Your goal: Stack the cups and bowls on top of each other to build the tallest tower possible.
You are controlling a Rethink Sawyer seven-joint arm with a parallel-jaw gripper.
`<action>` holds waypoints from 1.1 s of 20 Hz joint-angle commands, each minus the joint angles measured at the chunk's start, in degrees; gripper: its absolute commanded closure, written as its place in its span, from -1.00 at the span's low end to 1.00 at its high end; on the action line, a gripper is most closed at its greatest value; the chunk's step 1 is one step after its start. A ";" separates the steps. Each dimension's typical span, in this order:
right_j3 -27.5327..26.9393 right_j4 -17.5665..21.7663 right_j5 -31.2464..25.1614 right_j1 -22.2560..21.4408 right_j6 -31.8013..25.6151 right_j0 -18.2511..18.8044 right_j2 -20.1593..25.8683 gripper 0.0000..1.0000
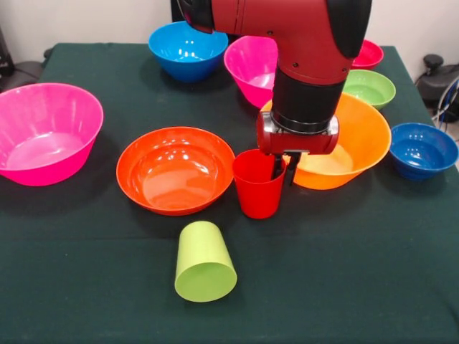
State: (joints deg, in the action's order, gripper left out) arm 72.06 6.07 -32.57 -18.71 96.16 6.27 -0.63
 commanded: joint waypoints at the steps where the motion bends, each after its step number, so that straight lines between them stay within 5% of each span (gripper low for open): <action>1: -0.68 -0.73 -0.57 2.98 8.05 -1.86 2.52 1.00; 20: -2.05 -2.09 -1.70 4.05 8.28 -3.29 0.99 1.00; 21: -2.22 -2.35 -1.75 4.16 8.07 -3.41 0.79 -1.00; 22: -2.19 -2.34 -1.66 4.15 8.03 -3.42 0.77 -1.00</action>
State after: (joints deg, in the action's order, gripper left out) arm 71.21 4.86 -32.58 -17.65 96.17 4.04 -3.16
